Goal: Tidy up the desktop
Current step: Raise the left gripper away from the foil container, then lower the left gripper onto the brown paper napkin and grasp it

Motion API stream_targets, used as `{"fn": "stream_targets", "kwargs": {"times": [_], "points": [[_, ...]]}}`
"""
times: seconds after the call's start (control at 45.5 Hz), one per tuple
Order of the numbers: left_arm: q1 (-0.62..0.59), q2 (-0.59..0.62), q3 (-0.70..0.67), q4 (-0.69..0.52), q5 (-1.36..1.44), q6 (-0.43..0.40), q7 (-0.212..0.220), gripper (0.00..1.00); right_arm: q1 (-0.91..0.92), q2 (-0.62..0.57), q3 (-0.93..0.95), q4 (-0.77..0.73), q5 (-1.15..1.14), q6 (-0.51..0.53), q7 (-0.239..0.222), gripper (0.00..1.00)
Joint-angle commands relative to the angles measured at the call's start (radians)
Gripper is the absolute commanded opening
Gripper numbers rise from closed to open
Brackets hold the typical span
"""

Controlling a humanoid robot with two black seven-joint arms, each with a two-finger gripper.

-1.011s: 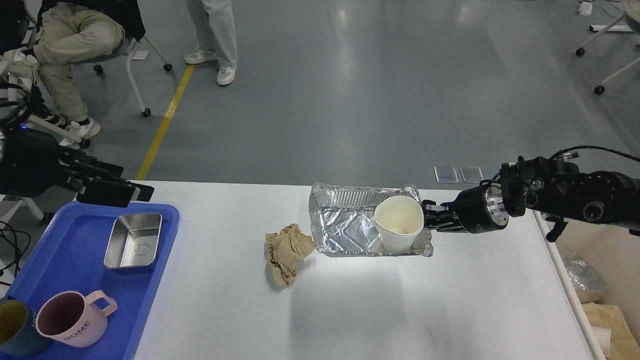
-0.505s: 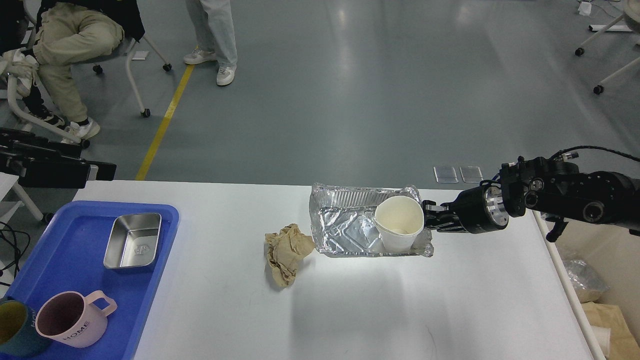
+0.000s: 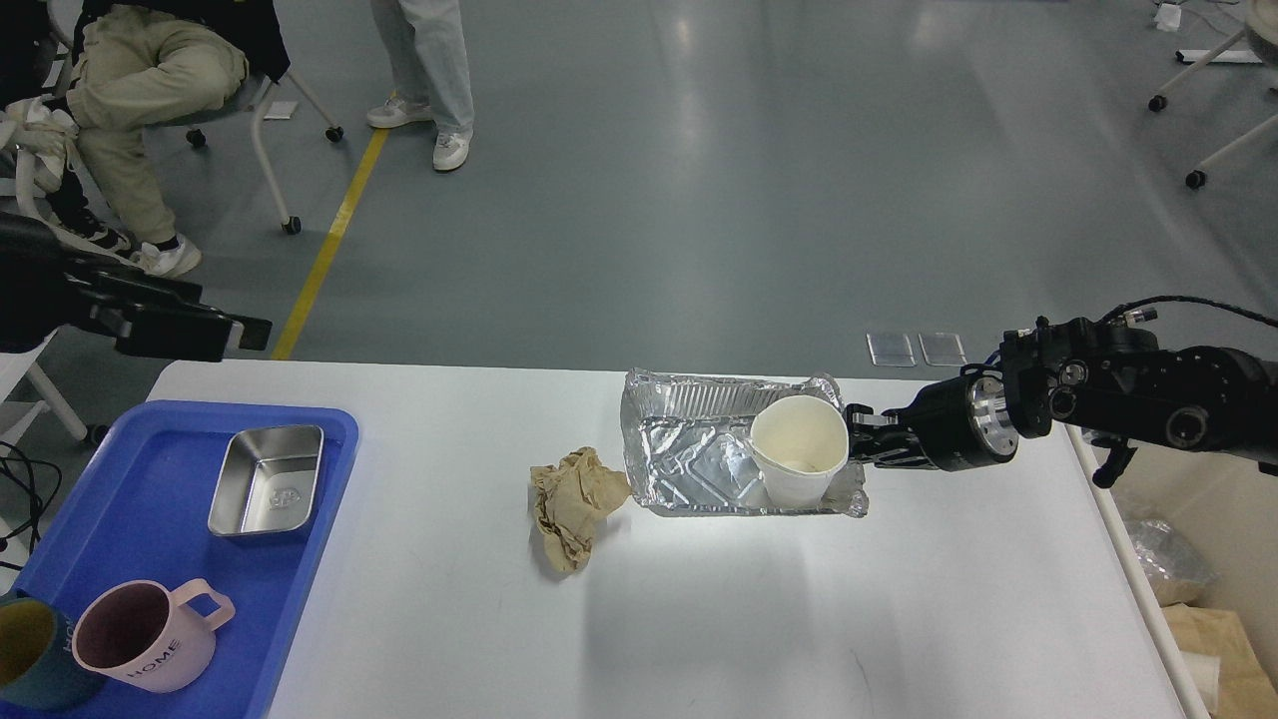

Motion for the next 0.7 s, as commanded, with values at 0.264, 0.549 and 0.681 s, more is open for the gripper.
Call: {"fn": "stream_targets", "kwargs": {"times": [0.264, 0.549, 0.681], "points": [[0.307, -0.492, -0.028, 0.356, 0.007, 0.103, 0.045, 0.84, 0.003, -0.007, 0.002, -0.002, 0.002, 0.0, -0.002, 0.0], [0.437, -0.707, -0.047, 0.508, 0.017, 0.126, 0.088, 0.84, 0.018, -0.022, 0.003, -0.003, 0.003, 0.002, -0.002, 0.0], [0.477, -0.805, -0.045, 0.602, 0.017, 0.16, 0.088, 0.84, 0.024, -0.022, 0.003, -0.003, 0.005, 0.003, -0.002, 0.0]]}}
